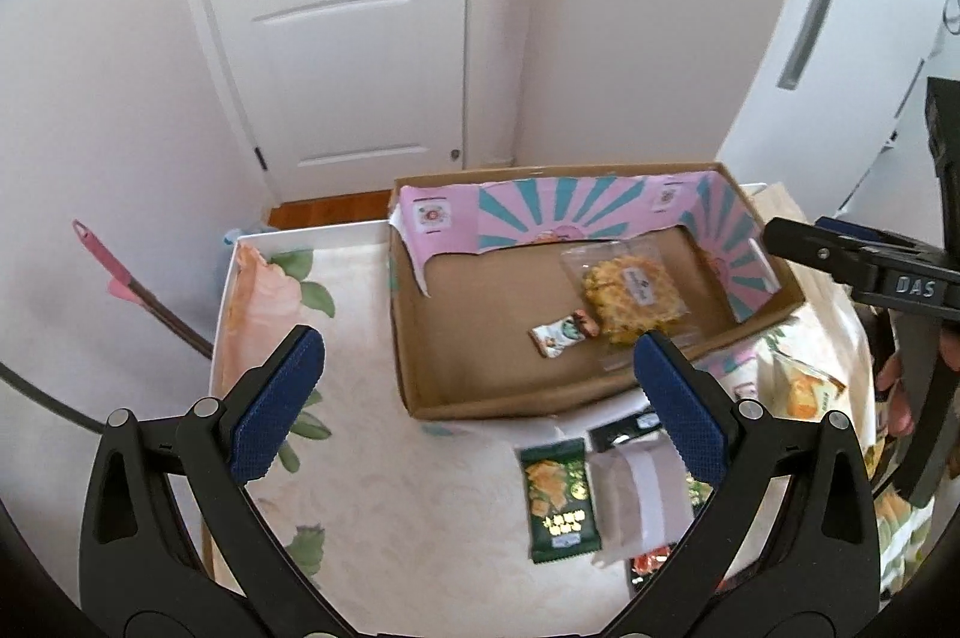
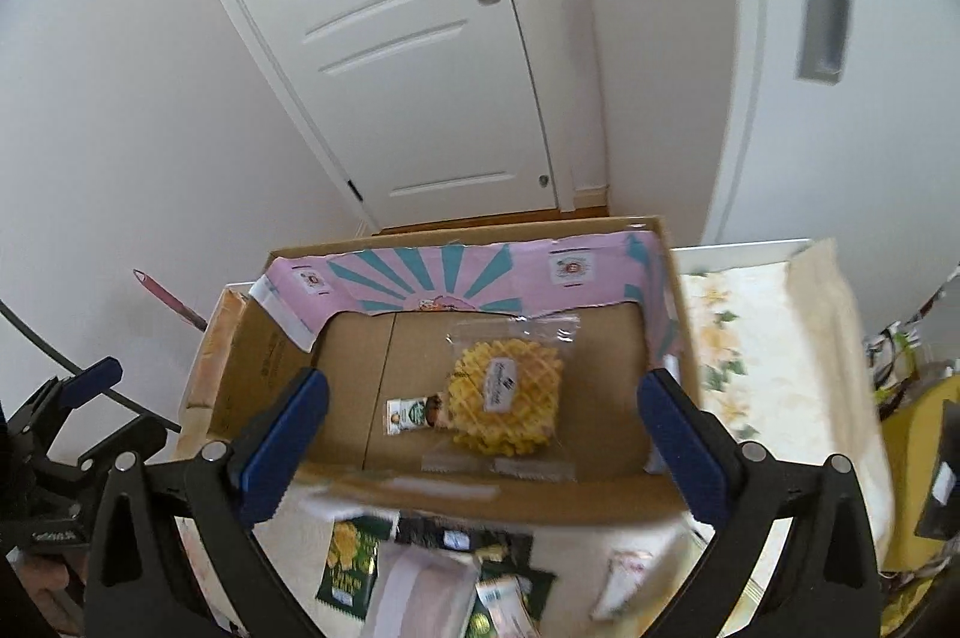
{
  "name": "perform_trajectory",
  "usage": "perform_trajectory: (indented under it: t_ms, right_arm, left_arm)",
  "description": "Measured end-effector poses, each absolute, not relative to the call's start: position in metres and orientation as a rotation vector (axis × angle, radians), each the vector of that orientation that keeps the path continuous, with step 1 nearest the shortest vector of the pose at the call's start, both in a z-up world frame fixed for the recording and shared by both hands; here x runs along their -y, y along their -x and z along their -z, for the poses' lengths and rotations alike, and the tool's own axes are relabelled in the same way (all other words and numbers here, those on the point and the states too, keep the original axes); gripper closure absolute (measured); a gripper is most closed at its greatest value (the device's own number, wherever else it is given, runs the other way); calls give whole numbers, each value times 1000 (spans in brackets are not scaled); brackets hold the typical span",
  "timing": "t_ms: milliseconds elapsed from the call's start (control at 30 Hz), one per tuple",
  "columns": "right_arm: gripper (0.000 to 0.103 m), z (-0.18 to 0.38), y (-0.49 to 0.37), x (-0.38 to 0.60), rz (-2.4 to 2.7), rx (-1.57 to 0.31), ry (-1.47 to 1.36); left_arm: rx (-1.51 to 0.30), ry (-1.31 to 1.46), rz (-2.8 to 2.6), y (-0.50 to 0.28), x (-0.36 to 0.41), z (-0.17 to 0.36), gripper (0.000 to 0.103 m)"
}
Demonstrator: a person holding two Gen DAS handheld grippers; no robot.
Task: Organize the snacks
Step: 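Lower the waffle packet into the pink box and open the right gripper, then move the left tool to the white tissue packet while the right tool moves to a white stick packet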
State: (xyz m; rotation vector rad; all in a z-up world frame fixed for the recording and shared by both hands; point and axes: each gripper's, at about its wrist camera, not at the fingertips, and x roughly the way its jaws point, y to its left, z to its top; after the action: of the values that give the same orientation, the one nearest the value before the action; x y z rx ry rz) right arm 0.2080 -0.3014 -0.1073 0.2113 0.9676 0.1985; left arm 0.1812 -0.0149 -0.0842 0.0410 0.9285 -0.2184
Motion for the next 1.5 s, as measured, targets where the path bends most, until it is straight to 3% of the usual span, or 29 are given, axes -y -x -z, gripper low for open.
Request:
perform_trajectory:
  t_ms: [433, 1000, 1500]
  right_arm:
    - [0, 65, -126, 334, -61, -883, -153]
    - [1, 135, -65, 363, -211, -928, -110]
    - [4, 192, -49, 342, -306, -922, -59]
  left_arm:
    - [-966, -7, 311, -132, 47, 93, 1]
    - [-1083, -25, 304, -91, 112, 179, 1]
    - [-1150, -69, 286, -103, 131, 243, 22]
